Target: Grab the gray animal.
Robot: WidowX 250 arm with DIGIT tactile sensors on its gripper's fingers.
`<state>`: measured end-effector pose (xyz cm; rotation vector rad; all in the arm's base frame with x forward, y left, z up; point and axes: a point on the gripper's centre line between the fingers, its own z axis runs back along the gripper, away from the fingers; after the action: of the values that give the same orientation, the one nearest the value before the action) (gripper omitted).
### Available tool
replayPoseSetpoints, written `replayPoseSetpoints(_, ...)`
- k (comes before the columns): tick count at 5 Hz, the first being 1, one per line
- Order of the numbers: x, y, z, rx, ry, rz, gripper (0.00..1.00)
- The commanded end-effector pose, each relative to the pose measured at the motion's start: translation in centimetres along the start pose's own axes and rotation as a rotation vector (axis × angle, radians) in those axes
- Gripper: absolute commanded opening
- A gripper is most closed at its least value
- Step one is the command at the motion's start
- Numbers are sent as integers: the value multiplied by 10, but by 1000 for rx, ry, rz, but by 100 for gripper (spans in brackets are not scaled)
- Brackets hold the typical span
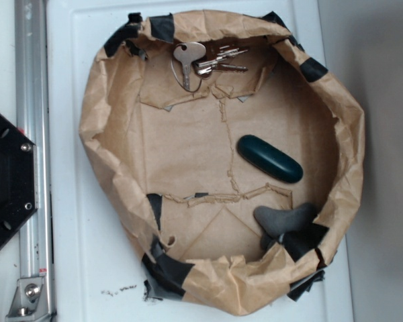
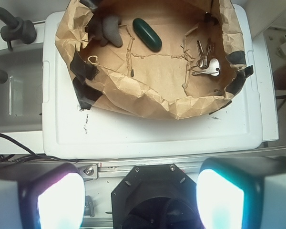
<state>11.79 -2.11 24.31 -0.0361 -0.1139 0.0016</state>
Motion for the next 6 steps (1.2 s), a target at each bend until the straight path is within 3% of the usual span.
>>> replayPoseSetpoints(1, 0, 0, 0, 0, 0, 0, 100)
replayPoseSetpoints(2, 47, 18, -33, 126, -16, -95, 100)
replayPoseSetpoints(3, 97, 20, -55, 74, -125, -119, 100)
replayPoseSetpoints(4, 125, 12, -79, -1, -207, -174, 100)
replayPoseSetpoints(6, 154, 7, -128, -121, -285, -372, 100)
